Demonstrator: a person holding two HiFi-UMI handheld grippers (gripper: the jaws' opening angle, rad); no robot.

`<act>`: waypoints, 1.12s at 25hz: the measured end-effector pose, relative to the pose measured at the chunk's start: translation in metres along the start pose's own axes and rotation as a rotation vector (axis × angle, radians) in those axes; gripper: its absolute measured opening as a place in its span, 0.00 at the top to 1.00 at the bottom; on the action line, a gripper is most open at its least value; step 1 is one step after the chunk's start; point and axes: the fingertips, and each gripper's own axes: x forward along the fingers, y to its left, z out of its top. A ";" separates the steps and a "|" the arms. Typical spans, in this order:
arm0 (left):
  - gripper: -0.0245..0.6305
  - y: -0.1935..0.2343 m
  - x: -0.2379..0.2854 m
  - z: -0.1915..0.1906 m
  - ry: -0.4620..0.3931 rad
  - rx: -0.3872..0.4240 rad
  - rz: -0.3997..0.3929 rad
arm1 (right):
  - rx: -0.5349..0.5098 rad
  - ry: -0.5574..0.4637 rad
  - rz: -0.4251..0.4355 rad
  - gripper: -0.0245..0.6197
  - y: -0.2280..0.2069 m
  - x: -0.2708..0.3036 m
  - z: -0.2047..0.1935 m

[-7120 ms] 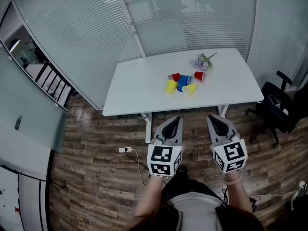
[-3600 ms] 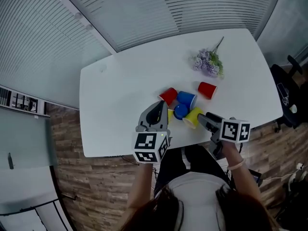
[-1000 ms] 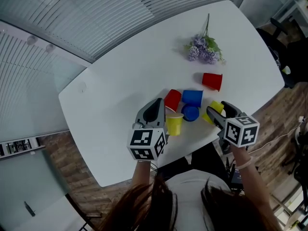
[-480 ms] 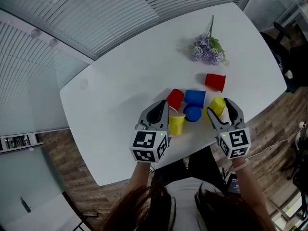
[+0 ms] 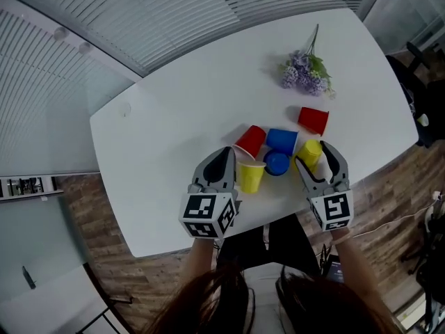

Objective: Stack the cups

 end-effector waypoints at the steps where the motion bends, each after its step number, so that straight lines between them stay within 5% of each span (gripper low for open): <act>1: 0.94 0.000 -0.002 -0.001 -0.002 -0.004 0.011 | -0.012 -0.010 0.008 0.47 0.001 0.000 0.000; 12: 0.94 -0.002 -0.016 -0.014 -0.016 -0.034 0.071 | -0.198 -0.074 0.072 0.47 0.016 -0.001 0.005; 28: 0.94 -0.011 -0.021 -0.026 -0.008 -0.040 0.071 | -0.197 -0.031 0.066 0.50 0.019 -0.004 -0.015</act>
